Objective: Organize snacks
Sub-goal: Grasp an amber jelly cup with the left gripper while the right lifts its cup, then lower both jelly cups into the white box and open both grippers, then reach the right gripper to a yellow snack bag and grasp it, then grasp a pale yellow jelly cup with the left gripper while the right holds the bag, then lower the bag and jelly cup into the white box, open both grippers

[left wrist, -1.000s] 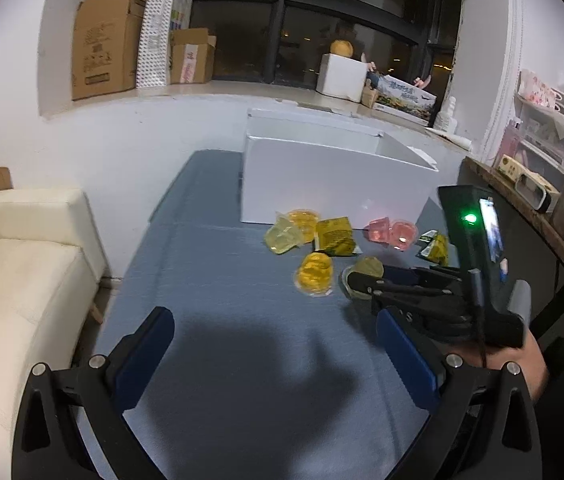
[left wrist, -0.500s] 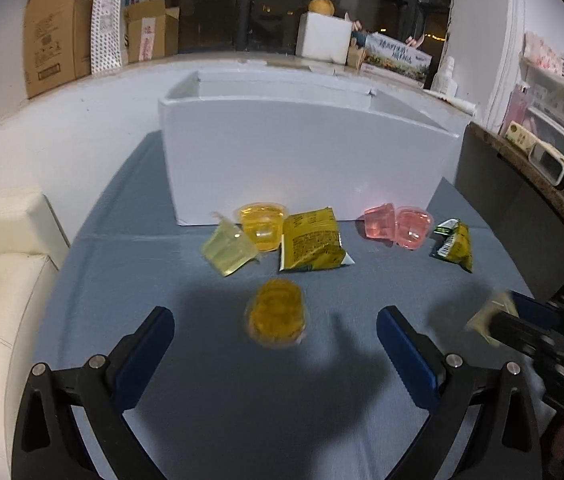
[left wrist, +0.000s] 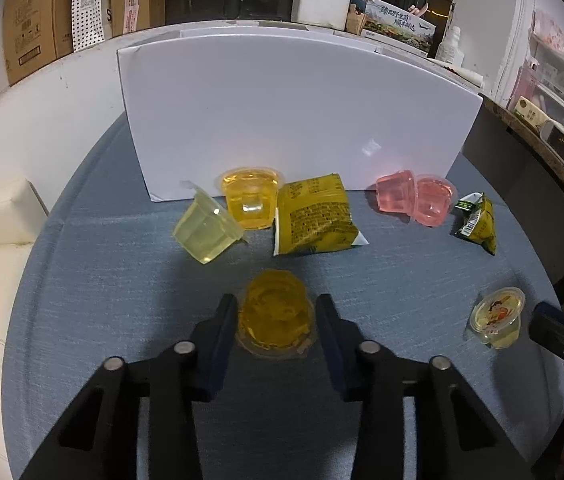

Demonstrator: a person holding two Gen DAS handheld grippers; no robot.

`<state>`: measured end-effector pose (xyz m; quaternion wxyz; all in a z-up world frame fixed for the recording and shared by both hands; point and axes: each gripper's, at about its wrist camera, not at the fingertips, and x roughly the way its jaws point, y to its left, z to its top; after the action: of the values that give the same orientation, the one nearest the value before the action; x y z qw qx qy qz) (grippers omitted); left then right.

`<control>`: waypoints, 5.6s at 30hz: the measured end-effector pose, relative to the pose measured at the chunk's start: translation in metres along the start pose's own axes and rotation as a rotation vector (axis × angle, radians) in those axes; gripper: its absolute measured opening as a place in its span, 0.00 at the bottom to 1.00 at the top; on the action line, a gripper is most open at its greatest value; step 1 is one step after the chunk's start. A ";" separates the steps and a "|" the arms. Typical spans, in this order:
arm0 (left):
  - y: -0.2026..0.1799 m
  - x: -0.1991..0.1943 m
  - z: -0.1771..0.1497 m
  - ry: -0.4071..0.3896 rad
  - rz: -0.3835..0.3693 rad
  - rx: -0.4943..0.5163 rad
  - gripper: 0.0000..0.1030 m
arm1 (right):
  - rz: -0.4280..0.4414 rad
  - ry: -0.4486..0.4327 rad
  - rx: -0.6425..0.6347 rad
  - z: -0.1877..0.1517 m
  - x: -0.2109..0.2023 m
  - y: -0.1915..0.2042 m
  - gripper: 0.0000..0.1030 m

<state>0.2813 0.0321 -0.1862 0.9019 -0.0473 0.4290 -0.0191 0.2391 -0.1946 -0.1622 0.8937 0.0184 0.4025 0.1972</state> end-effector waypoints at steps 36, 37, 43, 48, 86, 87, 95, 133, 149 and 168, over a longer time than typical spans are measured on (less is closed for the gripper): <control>0.002 -0.114 0.062 -0.252 -0.101 0.047 0.38 | 0.079 -0.152 -0.110 0.089 -0.026 0.048 0.45; 0.003 -0.115 0.071 -0.259 -0.101 0.047 0.38 | 0.076 -0.160 -0.114 0.099 -0.026 0.049 0.45; 0.010 -0.102 0.133 -0.272 -0.091 0.062 0.38 | 0.063 -0.183 -0.121 0.164 -0.006 0.050 0.45; 0.016 -0.067 0.170 -0.244 -0.067 0.078 0.38 | 0.054 -0.155 -0.096 0.199 0.030 0.038 0.45; -0.016 -0.120 -0.031 -0.157 -0.094 0.034 1.00 | -0.067 -0.003 -0.050 0.028 0.008 -0.024 1.00; -0.015 -0.121 -0.035 -0.152 -0.097 0.025 1.00 | -0.077 0.001 -0.048 0.029 0.012 -0.027 1.00; -0.008 -0.127 -0.050 -0.147 -0.089 -0.011 1.00 | -0.090 0.055 0.038 0.063 0.063 -0.044 1.00; 0.043 0.012 0.040 -0.022 0.081 0.108 0.99 | 0.006 -0.095 0.026 0.040 -0.024 -0.021 0.52; 0.043 -0.003 0.029 -0.044 -0.050 0.051 0.49 | 0.029 -0.081 0.016 0.030 -0.020 -0.010 0.52; 0.034 -0.101 0.122 -0.309 -0.144 0.037 0.49 | 0.112 -0.198 -0.028 0.142 -0.016 0.032 0.52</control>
<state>0.3117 0.0817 -0.0352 0.9541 -0.0636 0.2803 -0.0842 0.3218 -0.1529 -0.0491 0.9168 0.0479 0.3081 0.2497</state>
